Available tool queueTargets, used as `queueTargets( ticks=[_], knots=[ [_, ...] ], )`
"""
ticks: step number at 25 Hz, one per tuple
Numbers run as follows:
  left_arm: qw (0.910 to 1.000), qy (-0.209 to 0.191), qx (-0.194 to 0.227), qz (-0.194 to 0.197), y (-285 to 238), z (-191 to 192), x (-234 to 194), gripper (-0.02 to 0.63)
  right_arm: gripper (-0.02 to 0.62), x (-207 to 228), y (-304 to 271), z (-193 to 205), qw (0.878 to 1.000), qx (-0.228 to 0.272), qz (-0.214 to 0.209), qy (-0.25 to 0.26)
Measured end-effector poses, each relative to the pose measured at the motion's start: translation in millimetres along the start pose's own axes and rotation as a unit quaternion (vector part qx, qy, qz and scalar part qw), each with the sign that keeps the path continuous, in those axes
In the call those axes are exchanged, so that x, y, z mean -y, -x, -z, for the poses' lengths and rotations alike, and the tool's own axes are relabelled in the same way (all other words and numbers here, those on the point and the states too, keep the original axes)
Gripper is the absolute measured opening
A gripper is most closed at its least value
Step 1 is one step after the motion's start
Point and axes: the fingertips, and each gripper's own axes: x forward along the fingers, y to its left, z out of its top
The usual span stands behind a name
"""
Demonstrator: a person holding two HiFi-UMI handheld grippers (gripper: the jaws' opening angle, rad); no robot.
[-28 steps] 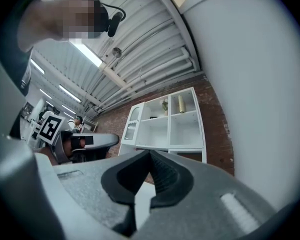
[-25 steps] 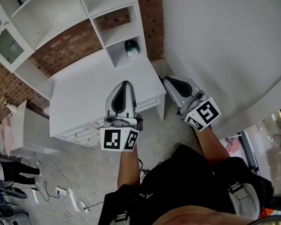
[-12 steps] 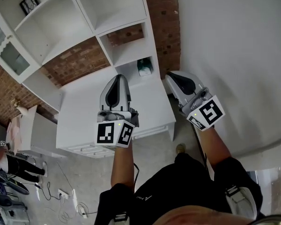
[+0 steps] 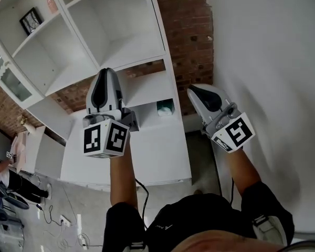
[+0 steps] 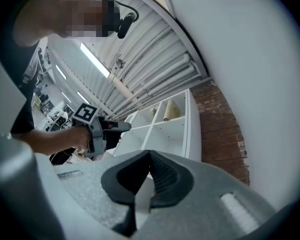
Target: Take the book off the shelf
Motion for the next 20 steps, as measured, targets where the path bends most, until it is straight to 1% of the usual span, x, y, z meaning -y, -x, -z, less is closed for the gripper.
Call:
queueTargets(
  ticks=[4, 7, 10, 14, 20],
  knots=[
    [0.9992, -0.037, 0.007, -0.011, -56, -24, -15, 0.086, 0.002, 27, -18, 13, 1.0, 0.009, -0.011, -0.008],
    [0.9983, -0.055, 0.008, -0.016, -96, -47, -29, 0.138, 0.002, 34, -29, 20, 1.0, 0.011, -0.018, -0.01],
    [0.9973, -0.068, 0.006, -0.027, -132, -69, -44, 0.187, 0.002, 40, -36, 24, 1.0, 0.012, -0.014, -0.009],
    [0.9962, -0.078, -0.004, -0.037, -176, -87, -57, 0.246, 0.002, 46, -43, 26, 1.0, 0.018, -0.012, -0.007],
    [0.9916, -0.113, -0.032, -0.055, -233, -105, -68, 0.303, 0.002, 53, -45, 34, 1.0, 0.016, -0.009, -0.009]
  ],
)
